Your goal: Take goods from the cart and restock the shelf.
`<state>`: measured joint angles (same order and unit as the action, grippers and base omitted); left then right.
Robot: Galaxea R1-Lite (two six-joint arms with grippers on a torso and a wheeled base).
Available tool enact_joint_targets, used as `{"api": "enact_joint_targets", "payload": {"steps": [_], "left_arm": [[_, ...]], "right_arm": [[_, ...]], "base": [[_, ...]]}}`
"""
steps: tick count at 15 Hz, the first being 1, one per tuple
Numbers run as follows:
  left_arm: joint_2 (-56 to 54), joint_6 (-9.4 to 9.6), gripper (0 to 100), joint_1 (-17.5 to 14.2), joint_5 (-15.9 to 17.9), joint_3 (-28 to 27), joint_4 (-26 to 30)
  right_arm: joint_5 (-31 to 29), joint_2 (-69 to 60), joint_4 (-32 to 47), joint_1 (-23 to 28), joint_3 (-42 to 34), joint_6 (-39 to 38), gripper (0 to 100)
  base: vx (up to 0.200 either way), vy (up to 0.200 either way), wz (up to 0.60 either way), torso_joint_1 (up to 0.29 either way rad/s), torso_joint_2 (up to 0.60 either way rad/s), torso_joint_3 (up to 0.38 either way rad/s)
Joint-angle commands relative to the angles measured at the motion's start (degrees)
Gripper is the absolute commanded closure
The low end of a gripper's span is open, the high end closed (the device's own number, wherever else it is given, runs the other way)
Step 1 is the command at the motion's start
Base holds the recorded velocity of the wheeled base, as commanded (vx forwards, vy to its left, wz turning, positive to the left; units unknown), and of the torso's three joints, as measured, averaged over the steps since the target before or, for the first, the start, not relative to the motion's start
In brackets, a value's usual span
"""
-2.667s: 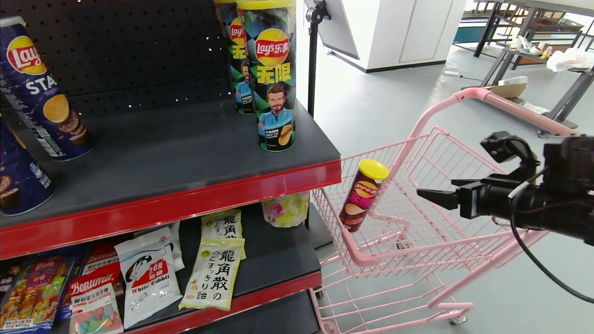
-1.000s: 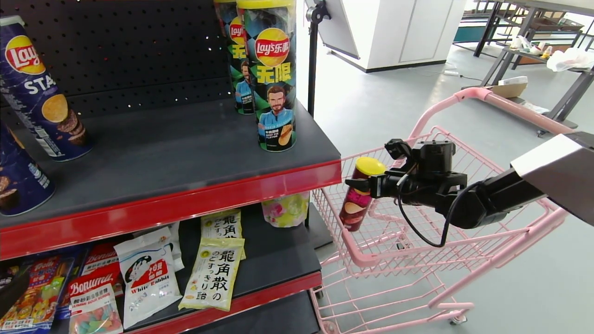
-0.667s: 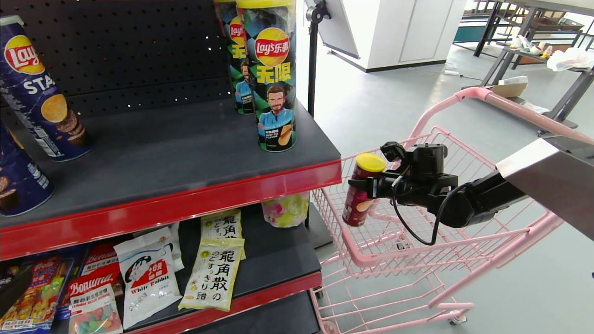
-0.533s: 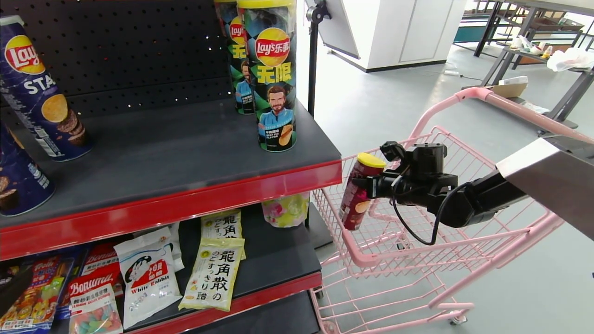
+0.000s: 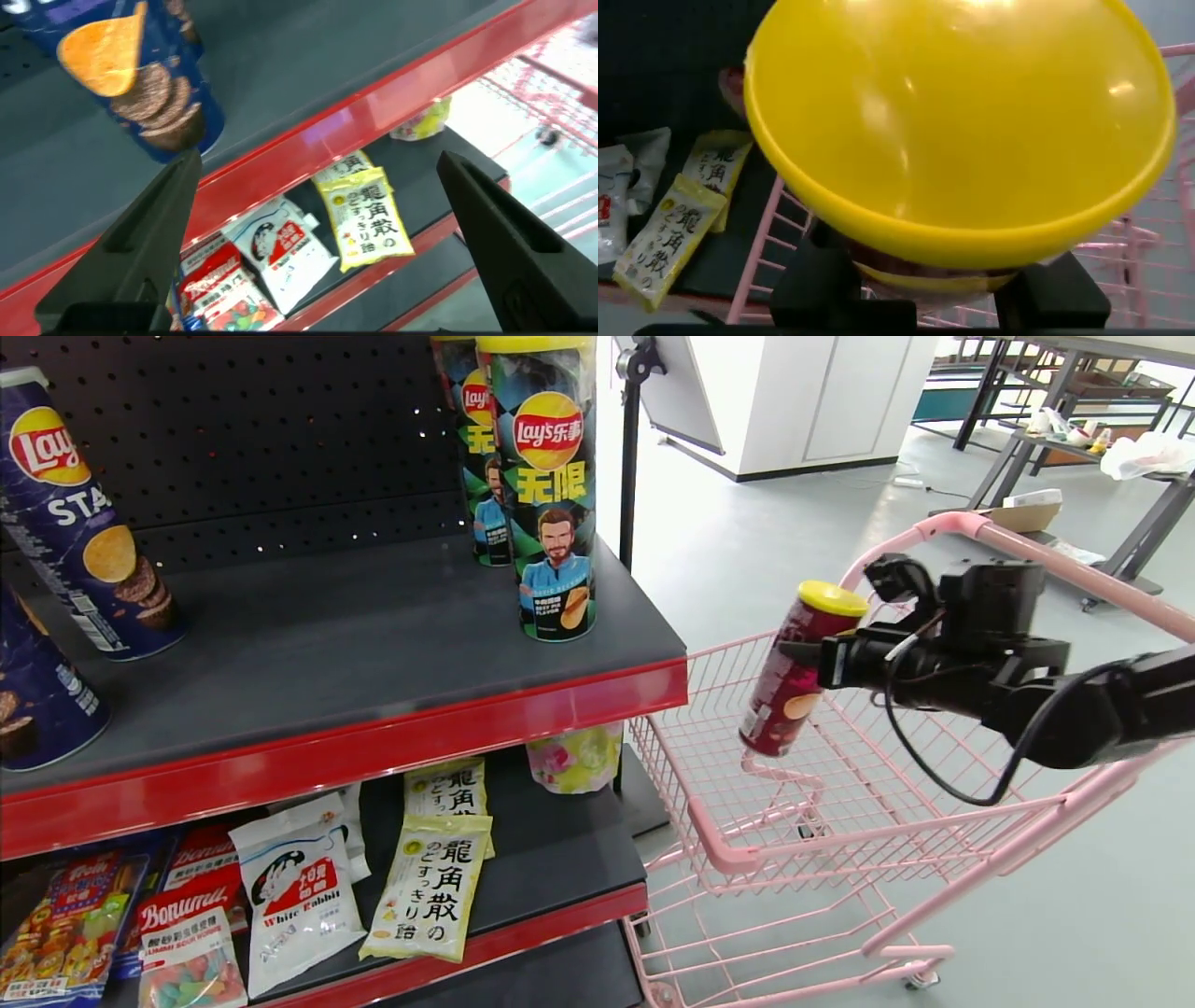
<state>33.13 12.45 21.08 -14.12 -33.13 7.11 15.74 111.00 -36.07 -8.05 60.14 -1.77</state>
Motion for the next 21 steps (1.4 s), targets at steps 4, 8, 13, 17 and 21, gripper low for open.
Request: {"api": "enact_joint_targets", "payload": {"steps": [4, 8, 13, 17, 21], "left_arm": [[0.35, -0.05, 0, 0.02, -1.18, 0.09, 0.01], [0.70, 0.21, 0, -0.16, -0.82, 0.53, 0.01], [0.88, 1.44, 0, -0.34, -1.62, 0.61, 0.01], [-0.09, 3.29, 0, -0.34, -1.44, 0.70, 0.01], [-0.79, 4.43, 0, -0.34, -1.35, 0.70, 0.01]], "right_arm": [[-7.04, -29.26, 21.04, 5.67, -4.33, 2.73, 100], [-7.30, -46.40, 29.48, 2.68, -14.17, 4.84, 100], [-7.30, -57.82, 33.79, 3.21, -21.55, 11.70, 100], [-7.39, -58.61, 33.79, 3.39, -21.90, 11.79, 100], [-7.39, -58.44, 33.79, 3.56, -22.61, 11.79, 100]], "base": [[0.000, 0.000, 0.00, 0.000, 0.00, 0.000], [0.000, 0.000, 0.00, 0.000, 0.00, 0.000], [0.000, 0.000, 0.00, 0.000, 0.00, 0.000], [0.000, 0.000, 0.00, 0.000, 0.00, 0.000], [0.000, 0.000, 0.00, 0.025, -0.07, -0.046]]}}
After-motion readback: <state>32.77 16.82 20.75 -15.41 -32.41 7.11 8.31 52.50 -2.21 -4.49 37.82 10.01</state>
